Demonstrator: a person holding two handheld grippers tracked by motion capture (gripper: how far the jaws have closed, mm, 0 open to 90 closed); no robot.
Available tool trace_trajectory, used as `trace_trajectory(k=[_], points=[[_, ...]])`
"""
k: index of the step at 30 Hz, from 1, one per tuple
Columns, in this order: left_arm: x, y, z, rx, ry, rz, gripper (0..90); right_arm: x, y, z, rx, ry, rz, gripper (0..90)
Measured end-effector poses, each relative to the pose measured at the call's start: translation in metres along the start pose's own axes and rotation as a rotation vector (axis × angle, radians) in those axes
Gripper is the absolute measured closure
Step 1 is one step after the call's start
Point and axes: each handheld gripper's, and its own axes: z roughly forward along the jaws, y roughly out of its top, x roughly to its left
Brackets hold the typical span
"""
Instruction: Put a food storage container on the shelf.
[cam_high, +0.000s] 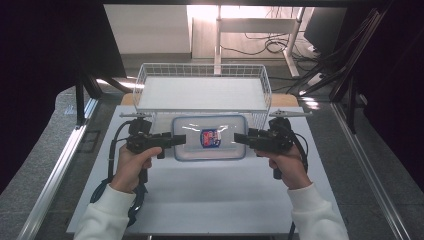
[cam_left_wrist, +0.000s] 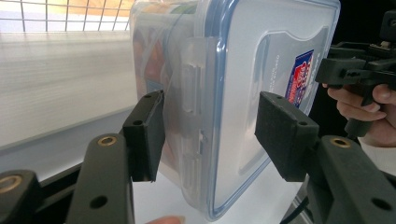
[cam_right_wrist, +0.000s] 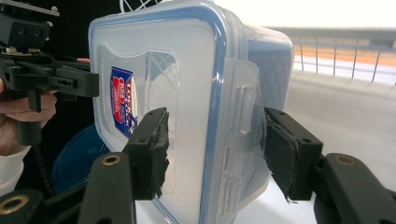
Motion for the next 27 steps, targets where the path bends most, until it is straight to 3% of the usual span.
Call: trace_trajectory(k=[27], points=[[-0.001, 0.054, -0.007, 0.003, -0.014, 0.035, 44.2, -0.001, 0.046, -0.002, -0.027, -0.003, -0.019, 43.0]])
